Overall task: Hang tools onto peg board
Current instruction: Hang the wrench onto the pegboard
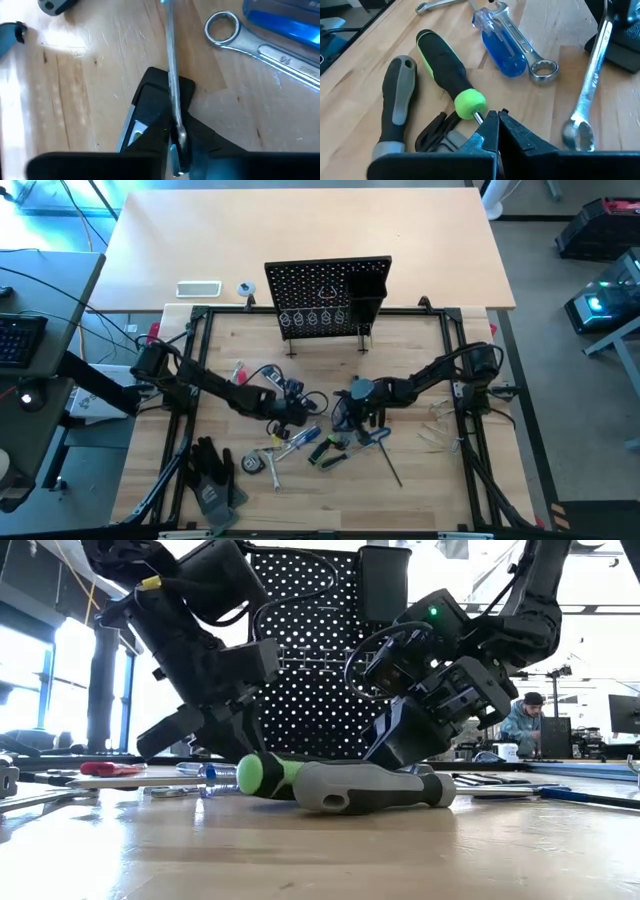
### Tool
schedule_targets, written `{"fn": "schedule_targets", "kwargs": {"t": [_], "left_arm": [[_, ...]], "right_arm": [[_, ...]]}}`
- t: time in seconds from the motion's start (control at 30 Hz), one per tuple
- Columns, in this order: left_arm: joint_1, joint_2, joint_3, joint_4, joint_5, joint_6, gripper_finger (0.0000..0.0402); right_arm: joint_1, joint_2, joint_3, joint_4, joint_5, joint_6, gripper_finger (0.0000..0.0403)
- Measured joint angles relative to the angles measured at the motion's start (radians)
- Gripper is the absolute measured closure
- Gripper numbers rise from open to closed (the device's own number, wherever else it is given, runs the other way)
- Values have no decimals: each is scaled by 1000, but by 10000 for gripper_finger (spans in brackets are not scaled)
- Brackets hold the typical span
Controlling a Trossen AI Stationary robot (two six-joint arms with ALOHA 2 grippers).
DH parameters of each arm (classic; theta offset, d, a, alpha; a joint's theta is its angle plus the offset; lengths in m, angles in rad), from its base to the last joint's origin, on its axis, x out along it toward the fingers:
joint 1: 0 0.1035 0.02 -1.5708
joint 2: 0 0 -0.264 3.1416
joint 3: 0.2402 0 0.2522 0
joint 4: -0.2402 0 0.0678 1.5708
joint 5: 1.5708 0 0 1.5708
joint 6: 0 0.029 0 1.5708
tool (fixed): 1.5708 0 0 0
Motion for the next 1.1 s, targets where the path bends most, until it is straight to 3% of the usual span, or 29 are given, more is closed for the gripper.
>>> {"fn": "schedule_targets", "kwargs": {"t": [0.1,0.53,0.7,0.97,1.1], "left_arm": [[-11,0,0,3,-14,13,391],[-19,-1,0,1,-103,26,396],[-18,-2,28,-31,-123,20,396],[-17,-23,114,-75,-178,17,397],[-5,-58,131,-90,-252,4,397]], "right_arm": [[0,7,1,9,20,0,403],[1,-38,0,-69,62,-1,401],[1,-129,-1,-188,100,-30,400],[1,-337,-1,-435,244,-72,400],[1,-457,-1,-543,286,-66,400]]}}
